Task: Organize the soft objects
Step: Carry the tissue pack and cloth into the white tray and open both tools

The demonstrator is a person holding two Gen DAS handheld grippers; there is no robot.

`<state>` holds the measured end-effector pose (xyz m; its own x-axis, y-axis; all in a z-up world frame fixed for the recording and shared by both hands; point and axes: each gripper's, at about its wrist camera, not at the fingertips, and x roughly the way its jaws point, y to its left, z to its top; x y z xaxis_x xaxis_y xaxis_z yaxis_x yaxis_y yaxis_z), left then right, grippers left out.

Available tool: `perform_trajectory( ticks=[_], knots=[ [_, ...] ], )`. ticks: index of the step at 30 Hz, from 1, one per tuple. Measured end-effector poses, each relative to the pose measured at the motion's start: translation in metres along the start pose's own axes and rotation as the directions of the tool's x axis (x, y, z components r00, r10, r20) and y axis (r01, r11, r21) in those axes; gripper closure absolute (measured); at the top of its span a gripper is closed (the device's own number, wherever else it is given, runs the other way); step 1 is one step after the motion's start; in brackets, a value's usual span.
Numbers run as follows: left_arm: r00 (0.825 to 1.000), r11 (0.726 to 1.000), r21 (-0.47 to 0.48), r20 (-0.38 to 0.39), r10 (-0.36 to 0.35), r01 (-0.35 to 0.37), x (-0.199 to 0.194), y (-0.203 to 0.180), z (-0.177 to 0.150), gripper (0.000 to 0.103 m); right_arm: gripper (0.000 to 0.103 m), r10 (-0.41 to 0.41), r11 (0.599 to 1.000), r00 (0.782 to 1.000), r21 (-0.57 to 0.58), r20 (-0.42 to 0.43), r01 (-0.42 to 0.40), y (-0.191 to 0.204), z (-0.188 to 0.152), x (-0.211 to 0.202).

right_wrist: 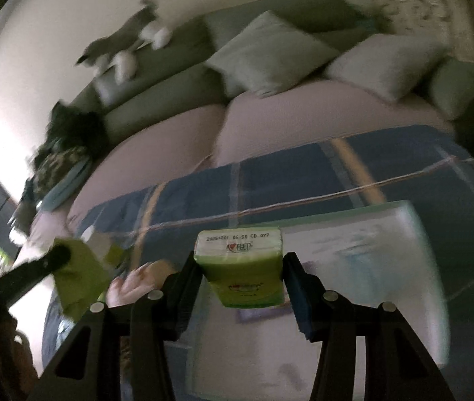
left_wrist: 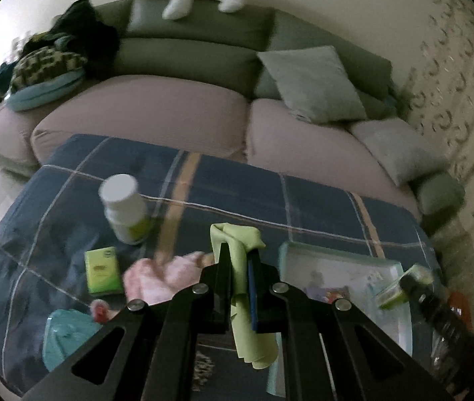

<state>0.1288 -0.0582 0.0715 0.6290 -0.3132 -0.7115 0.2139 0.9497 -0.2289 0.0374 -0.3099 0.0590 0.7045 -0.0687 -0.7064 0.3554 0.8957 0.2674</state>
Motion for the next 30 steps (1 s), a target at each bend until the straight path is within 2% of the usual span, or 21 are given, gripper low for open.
perform_trajectory(
  ticks=[3, 6, 13, 16, 21, 24, 30],
  knots=[
    [0.999, 0.999, 0.036, -0.027, -0.032, 0.033, 0.008, -0.019, -0.005, 0.095, 0.051, -0.107, 0.993, 0.994, 0.049, 0.022, 0.106, -0.029, 0.004, -0.01],
    [0.996, 0.995, 0.076, -0.066, -0.055, 0.06, 0.019, -0.038, -0.014, 0.095, 0.051, -0.198, 0.977, 0.98, 0.077, 0.01, 0.197, -0.051, 0.005, -0.012],
    [0.979, 0.98, 0.175, -0.194, -0.056, 0.091, 0.05, -0.083, -0.046, 0.095, 0.051, -0.325, 0.935, 0.94, 0.111, -0.106, 0.336, -0.095, 0.0, 0.003],
    [0.968, 0.972, 0.211, -0.245, -0.049, 0.102, 0.065, -0.098, -0.059, 0.095, 0.051, -0.339, 0.93, 0.929, 0.095, -0.147, 0.354, -0.101, -0.005, 0.011],
    [0.953, 0.961, 0.257, -0.303, -0.018, 0.1, 0.089, -0.115, -0.078, 0.095, 0.05, -0.332, 0.929, 0.927, 0.109, -0.174, 0.353, -0.11, -0.01, 0.016],
    [0.941, 0.96, 0.256, -0.337, -0.02, 0.112, 0.099, -0.12, -0.086, 0.095, 0.05, -0.336, 0.928, 0.92, 0.095, -0.202, 0.359, -0.112, -0.011, 0.026],
    [0.932, 0.963, 0.239, -0.361, -0.033, 0.127, 0.106, -0.119, -0.091, 0.095, 0.05, -0.336, 0.93, 0.911, 0.069, -0.24, 0.361, -0.113, -0.018, 0.038]
  ],
)
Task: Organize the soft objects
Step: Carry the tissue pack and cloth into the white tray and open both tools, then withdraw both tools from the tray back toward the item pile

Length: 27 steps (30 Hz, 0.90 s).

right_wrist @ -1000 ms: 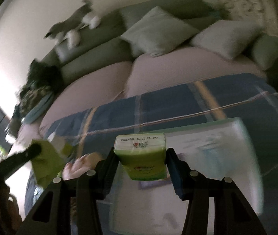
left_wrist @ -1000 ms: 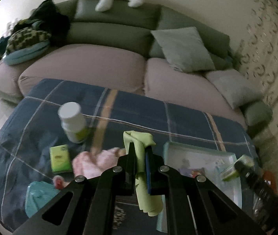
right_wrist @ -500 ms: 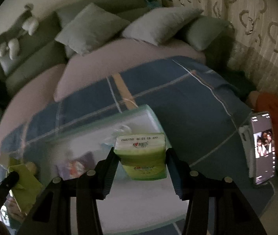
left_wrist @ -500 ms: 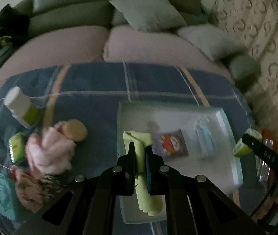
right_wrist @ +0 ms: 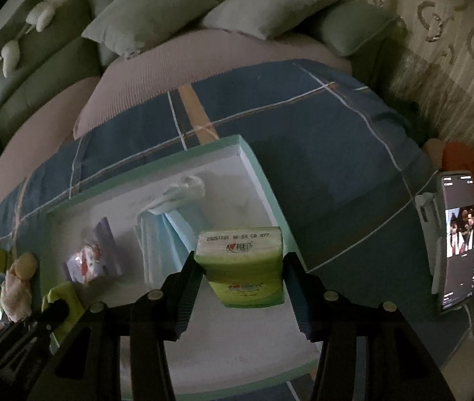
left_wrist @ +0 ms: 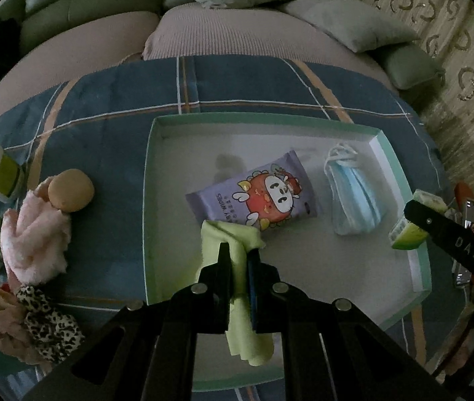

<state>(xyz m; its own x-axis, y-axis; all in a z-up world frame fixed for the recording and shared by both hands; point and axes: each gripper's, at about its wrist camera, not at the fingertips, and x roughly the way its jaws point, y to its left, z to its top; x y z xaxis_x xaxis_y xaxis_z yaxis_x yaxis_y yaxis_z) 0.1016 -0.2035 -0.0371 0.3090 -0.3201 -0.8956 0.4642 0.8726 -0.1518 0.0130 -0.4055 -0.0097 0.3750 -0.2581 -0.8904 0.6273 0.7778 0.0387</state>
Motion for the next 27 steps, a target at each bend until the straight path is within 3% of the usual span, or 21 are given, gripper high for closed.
perform_trajectory(
  ticks=[4, 6, 8, 9, 18, 22, 25, 27],
  knots=[
    [1.0, 1.0, -0.01, 0.0, -0.014, 0.014, -0.001, 0.001, 0.0, 0.092, 0.05, 0.013, 1.0, 1.0, -0.011, 0.003, -0.013, 0.005, 0.0, 0.0],
    [1.0, 1.0, -0.013, 0.0, -0.018, 0.018, -0.001, 0.002, 0.002, 0.085, 0.05, 0.018, 1.0, 1.0, -0.012, 0.006, -0.018, 0.005, 0.0, 0.0],
    [1.0, 1.0, -0.016, -0.001, -0.022, 0.021, -0.001, 0.002, 0.002, 0.064, 0.048, 0.013, 1.0, 1.0, -0.01, 0.017, -0.013, 0.005, 0.001, -0.002],
    [1.0, 1.0, -0.017, 0.002, -0.023, 0.023, -0.001, 0.002, 0.003, 0.06, 0.048, 0.013, 1.0, 1.0, -0.008, 0.02, -0.013, 0.005, 0.002, -0.003],
    [0.999, 0.999, -0.035, 0.037, -0.03, 0.032, -0.013, 0.008, 0.006, 0.057, 0.047, 0.034, 0.999, 0.996, 0.01, 0.085, -0.035, 0.003, 0.007, -0.022],
    [0.998, 0.996, -0.087, 0.055, -0.017, 0.022, -0.018, 0.024, 0.01, 0.037, 0.046, 0.049, 0.999, 0.993, -0.007, 0.111, -0.049, 0.009, 0.008, -0.03],
    [0.998, 0.991, -0.135, 0.063, 0.003, 0.006, -0.021, 0.04, 0.013, 0.034, 0.043, 0.061, 0.998, 0.992, -0.025, 0.112, -0.059, 0.016, 0.008, -0.031],
    [0.997, 0.987, -0.157, 0.072, 0.025, -0.014, -0.023, 0.049, 0.014, 0.029, 0.033, 0.075, 0.997, 0.991, -0.045, 0.108, -0.07, 0.023, 0.007, -0.029]
  ],
)
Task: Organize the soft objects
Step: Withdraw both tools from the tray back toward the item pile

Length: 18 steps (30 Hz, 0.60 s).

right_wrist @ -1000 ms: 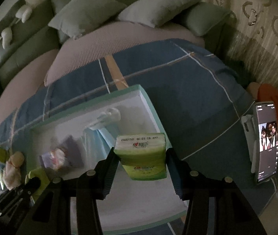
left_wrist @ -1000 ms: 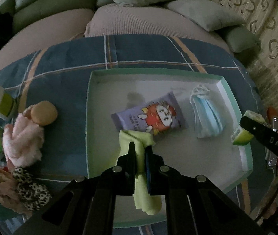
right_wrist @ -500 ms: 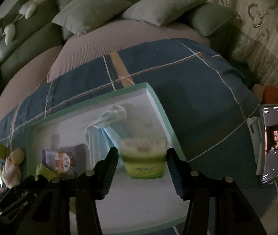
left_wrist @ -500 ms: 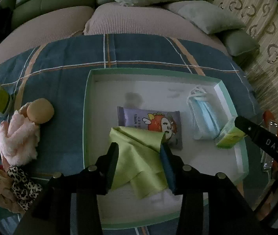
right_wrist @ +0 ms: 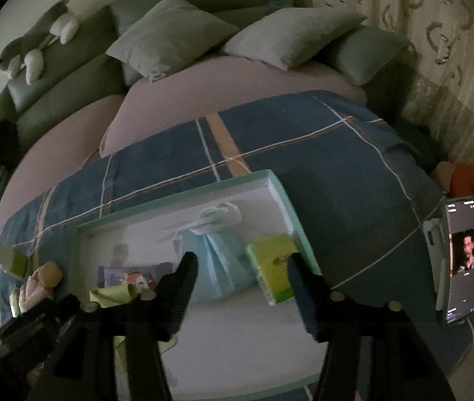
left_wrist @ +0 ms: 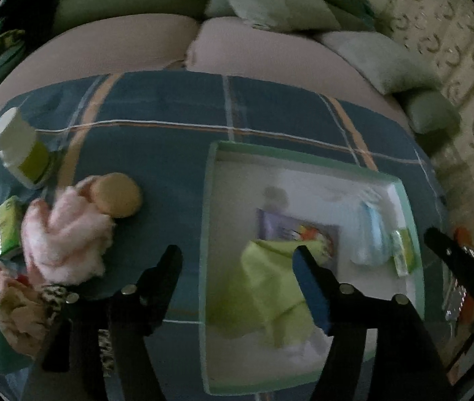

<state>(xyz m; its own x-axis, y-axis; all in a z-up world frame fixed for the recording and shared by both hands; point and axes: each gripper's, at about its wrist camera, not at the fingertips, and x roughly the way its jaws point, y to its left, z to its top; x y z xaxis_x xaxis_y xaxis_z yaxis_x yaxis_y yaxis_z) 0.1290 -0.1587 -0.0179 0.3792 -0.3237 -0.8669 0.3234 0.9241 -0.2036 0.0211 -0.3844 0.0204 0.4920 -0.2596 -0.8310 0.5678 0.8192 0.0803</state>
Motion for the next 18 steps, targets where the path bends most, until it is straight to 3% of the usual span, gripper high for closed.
perform_trajectory(
  ticks=[7, 11, 18],
  knots=[
    [0.997, 0.996, -0.069, 0.054, 0.056, -0.052, -0.008, 0.03, 0.007, 0.016, 0.031, 0.052, 0.998, 0.998, -0.042, 0.017, -0.051, 0.018, -0.002, -0.004],
    [0.993, 0.994, -0.077, 0.084, 0.078, -0.072, -0.015, 0.04, 0.011, 0.015, 0.017, 0.085, 0.995, 0.996, -0.062, 0.029, -0.083, 0.029, -0.003, -0.007],
    [0.988, 0.991, -0.105, 0.12, 0.095, -0.083, -0.031, 0.059, 0.015, 0.015, 0.017, 0.172, 0.982, 0.985, -0.082, 0.029, -0.169, 0.048, -0.005, -0.012]
  ],
)
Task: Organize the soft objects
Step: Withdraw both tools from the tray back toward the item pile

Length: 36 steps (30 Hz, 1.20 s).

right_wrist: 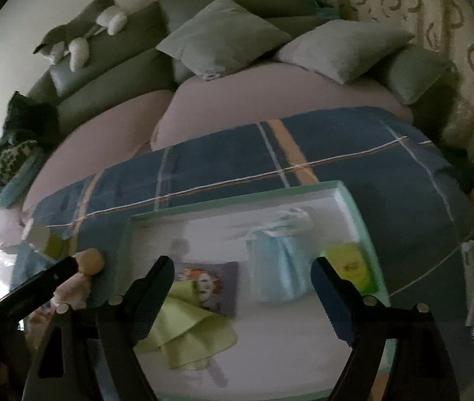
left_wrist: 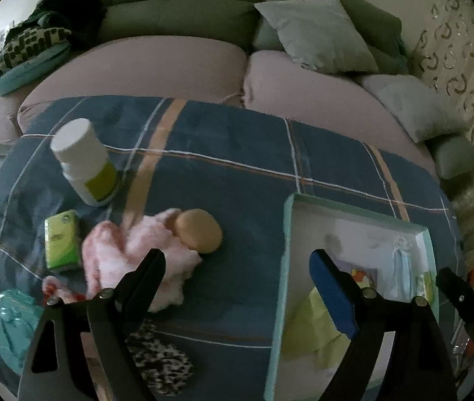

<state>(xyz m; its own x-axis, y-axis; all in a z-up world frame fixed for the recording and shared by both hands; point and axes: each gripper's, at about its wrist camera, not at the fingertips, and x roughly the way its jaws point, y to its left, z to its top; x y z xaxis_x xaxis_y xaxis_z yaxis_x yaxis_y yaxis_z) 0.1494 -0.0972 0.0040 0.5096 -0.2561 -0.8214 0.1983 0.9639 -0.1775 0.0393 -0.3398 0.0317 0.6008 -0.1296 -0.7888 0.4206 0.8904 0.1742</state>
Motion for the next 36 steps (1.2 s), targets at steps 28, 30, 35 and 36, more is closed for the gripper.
perform_trajectory(
  ticks=[28, 30, 35, 36],
  knots=[
    [0.964, 0.906, -0.337, -0.03, 0.263, -0.257, -0.048, 0.19, -0.002, 0.004, 0.017, 0.297, 0.912, 0.938, -0.237, -0.178, -0.334, 0.161, -0.049, 0.035],
    [0.965, 0.909, -0.324, -0.05, 0.258, -0.26, -0.044, 0.189, -0.004, 0.004, 0.017, 0.291, 0.907, 0.935, -0.253, -0.204, -0.338, 0.169, -0.057, 0.041],
    [0.96, 0.915, -0.293, -0.117, 0.254, -0.278, -0.03, 0.19, -0.008, 0.004, 0.017, 0.271, 0.891, 0.927, -0.298, -0.259, -0.344, 0.184, -0.074, 0.05],
    [0.962, 0.916, -0.296, -0.126, 0.243, -0.27, -0.028, 0.191, -0.009, 0.004, 0.017, 0.271, 0.889, 0.925, -0.3, -0.266, -0.347, 0.185, -0.075, 0.051]
  ],
)
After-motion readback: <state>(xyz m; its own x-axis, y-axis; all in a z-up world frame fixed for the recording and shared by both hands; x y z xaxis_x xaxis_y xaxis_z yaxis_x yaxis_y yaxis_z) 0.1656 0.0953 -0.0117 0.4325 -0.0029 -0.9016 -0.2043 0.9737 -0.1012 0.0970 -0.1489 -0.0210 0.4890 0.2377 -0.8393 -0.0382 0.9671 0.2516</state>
